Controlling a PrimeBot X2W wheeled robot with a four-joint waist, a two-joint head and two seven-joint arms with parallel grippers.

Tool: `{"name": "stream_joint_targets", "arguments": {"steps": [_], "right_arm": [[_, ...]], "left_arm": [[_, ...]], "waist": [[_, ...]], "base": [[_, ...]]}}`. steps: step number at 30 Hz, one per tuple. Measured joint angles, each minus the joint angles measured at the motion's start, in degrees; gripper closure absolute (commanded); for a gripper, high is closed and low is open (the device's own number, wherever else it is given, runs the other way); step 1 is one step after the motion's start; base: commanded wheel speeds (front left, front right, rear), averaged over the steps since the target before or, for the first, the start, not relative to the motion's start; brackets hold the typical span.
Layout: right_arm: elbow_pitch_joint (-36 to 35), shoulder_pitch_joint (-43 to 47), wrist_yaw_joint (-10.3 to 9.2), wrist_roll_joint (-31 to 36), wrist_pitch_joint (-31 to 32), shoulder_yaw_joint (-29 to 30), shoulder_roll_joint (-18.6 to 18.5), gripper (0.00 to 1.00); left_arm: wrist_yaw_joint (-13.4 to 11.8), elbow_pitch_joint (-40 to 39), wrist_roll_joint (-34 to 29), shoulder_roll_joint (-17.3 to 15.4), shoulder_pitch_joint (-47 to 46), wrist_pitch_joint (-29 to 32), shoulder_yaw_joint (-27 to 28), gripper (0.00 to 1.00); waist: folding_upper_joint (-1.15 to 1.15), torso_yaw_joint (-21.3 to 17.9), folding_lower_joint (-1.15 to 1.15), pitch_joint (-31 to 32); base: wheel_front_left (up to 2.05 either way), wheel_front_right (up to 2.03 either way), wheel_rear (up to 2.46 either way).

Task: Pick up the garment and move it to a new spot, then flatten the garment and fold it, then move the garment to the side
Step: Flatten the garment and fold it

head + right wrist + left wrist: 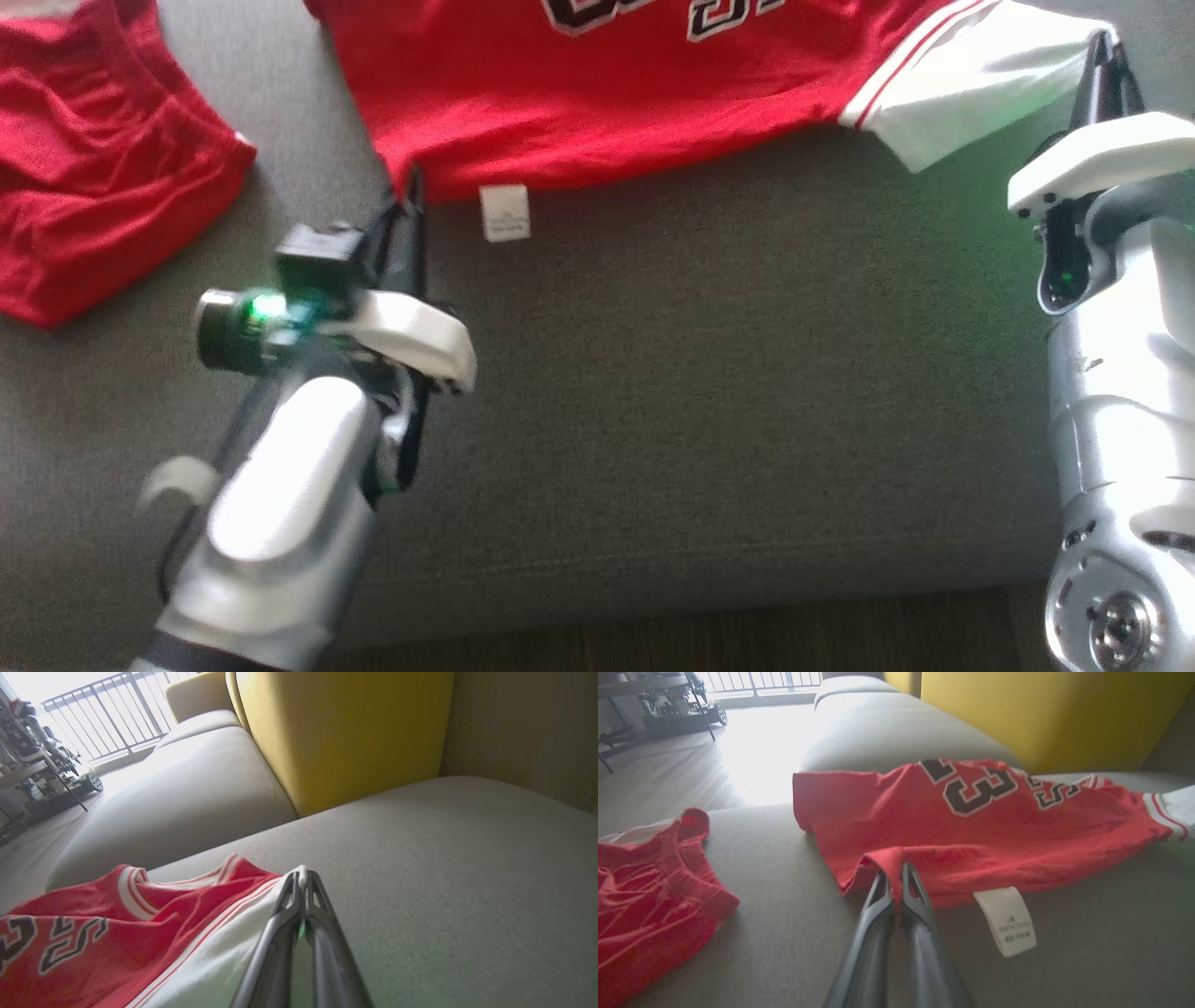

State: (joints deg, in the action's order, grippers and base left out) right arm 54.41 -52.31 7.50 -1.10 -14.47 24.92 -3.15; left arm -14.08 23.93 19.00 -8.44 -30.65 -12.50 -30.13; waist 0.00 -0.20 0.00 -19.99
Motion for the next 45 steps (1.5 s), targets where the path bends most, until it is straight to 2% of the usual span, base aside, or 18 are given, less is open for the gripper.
{"name": "stream_joint_targets", "arguments": {"steps": [4,8,11,13,15,20,24,28,32,37,39,40,45], "right_arm": [[-5.09,1.29,0.0,-5.75,0.0,-3.63,0.0,1.0],[-9.84,1.3,0.0,-9.35,0.0,-6.58,-0.03,1.0],[-14.21,1.23,0.0,-12.26,0.0,-9.26,-0.03,1.0],[-15.84,1.05,0.0,-20.27,0.01,-11.55,-0.1,1.0],[-18.18,1.12,0.0,-23.46,0.02,-12.5,-0.09,1.0],[-27.64,0.52,0.0,-23.4,2.49,-12.47,-0.14,1.0],[-34.14,-0.54,0.0,-19.57,7.86,-11.44,-0.22,1.0],[-37.55,-2.66,0.0,-15.38,13.38,-9.91,-0.44,1.0],[-36.64,-6.31,0.0,-14.05,18.4,-9.48,-0.49,1.0],[-30.58,-15.98,0.0,-10.51,19.39,-8.38,-0.48,1.0],[-27.1,-22.0,0.0,-6.2,17.64,-8.53,-0.54,1.0],[-27.1,-22.0,0.0,-6.2,17.64,-8.53,-0.54,1.0],[-16.3,-37.25,0.0,-1.38,11.03,-7.06,-0.55,1.0]], "left_arm": [[1.79,-5.2,3.23,-1.49,0.15,0.02,2.59,1.0],[3.1,-10.21,4.81,-4.17,-0.36,2.9,4.02,1.0],[3.53,-14.13,9.83,-4.21,-1.47,5.89,7.51,1.0],[3.79,-16.18,12.1,-4.38,-3.29,7.39,9.47,1.0],[3.98,-18.2,13.52,-4.75,-5.05,9.24,10.81,1.0],[3.97,-22.41,14.08,-6.8,-7.86,13.41,11.32,1.0],[3.79,-24.81,15.7,-6.97,-9.44,16.42,12.12,1.0],[2.41,-24.98,16.59,-7.13,-11.94,18.71,12.95,1.0],[1.97,-21.31,20.6,-6.86,-14.5,22.84,14.56,1.0],[2.04,-13.4,23.65,-5.97,-23.96,27.57,15.97,1.0],[2.16,-8.99,23.09,-6.06,-30.84,28.76,15.79,1.0],[2.16,-8.99,23.09,-6.06,-30.84,28.76,15.79,1.0],[3.49,3.38,19.26,-5.26,-48.49,27.66,13.99,1.0]], "waist": [[0.0,-1.11,0.0,3.27],[0.0,-2.21,0.0,7.28],[0.0,-2.95,0.0,10.46],[0.0,-3.39,0.0,12.67],[0.0,-3.83,0.0,14.82],[0.0,-5.24,0.0,18.85],[0.0,-6.44,0.0,20.24],[0.0,-6.94,0.0,20.14],[0.0,-7.0,0.0,18.58],[0.0,-7.28,0.0,13.69],[0.0,-7.49,0.0,10.9],[0.0,-7.49,0.0,10.9],[0.0,-7.91,0.0,3.21]], "base": [[0.0,0.0,0.0],[0.0,0.0,0.0],[0.0,0.0,0.0],[0.0,0.0,0.0],[0.0,0.0,0.0],[0.0,0.0,0.0],[0.0,0.0,0.0],[0.0,0.0,0.0],[0.0,0.0,0.0],[0.0,0.0,0.0],[0.0,0.0,0.0],[0.0,0.0,0.0],[0.0,0.0,0.0]]}}
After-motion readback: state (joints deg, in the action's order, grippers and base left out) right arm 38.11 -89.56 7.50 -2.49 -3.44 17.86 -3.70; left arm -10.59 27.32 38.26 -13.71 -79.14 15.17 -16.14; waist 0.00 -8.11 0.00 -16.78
